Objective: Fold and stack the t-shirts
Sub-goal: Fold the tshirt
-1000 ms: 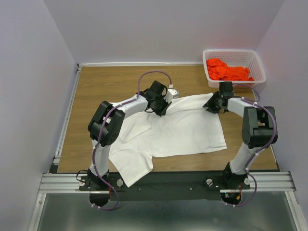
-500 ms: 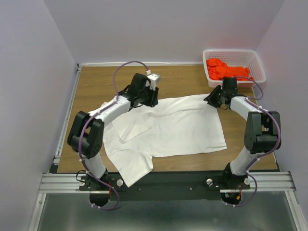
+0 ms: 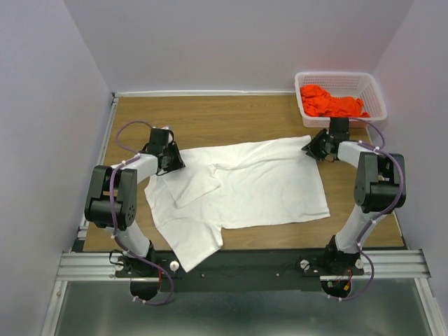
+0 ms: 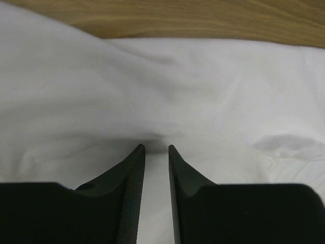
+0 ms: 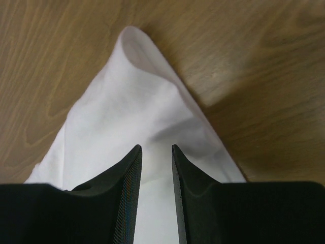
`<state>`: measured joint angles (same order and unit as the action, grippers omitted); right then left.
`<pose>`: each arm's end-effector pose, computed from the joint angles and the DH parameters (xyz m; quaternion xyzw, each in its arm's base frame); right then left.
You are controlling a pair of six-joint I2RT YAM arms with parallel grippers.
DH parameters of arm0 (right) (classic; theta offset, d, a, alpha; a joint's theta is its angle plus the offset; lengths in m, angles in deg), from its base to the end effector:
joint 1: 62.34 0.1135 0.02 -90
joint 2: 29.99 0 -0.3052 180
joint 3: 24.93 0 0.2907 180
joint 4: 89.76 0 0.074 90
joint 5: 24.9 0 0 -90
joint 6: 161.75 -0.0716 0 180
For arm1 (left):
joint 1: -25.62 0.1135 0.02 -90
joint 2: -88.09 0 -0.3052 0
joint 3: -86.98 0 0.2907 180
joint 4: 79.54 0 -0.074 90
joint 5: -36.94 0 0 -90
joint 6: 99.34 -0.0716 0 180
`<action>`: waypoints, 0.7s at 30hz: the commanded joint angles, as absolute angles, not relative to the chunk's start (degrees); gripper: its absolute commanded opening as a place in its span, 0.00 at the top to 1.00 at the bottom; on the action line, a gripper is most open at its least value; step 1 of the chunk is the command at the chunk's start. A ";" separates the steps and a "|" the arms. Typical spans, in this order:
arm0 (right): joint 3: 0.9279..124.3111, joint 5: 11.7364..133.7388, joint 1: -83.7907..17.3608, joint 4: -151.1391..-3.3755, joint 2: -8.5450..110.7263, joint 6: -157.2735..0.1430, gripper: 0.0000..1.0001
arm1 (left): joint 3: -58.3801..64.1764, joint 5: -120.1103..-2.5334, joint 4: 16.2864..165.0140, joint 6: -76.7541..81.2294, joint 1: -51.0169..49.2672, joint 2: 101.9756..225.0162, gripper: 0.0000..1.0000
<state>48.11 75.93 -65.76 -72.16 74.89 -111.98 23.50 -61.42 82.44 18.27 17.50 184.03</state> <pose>0.4392 -0.0128 0.1455 0.3168 0.8791 0.1929 0.2995 0.3837 -0.0653 0.1493 -0.1346 0.9292 -0.1687 0.2999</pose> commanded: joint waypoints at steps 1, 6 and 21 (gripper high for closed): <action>44.82 76.61 -67.79 -74.07 75.57 -112.09 0.63 | 23.91 -58.86 83.63 22.56 19.82 186.08 0.67; 41.13 75.12 -72.27 -74.07 74.51 -112.71 0.63 | 24.00 -58.33 82.74 22.91 22.72 187.84 0.68; 41.13 81.34 -75.70 -73.90 70.56 -109.72 0.62 | 17.06 -59.57 80.02 20.37 22.64 188.29 0.54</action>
<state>41.16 79.31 -75.45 -76.62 72.75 -112.59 18.10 -61.44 83.03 22.14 22.47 189.45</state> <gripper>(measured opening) 0.373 0.440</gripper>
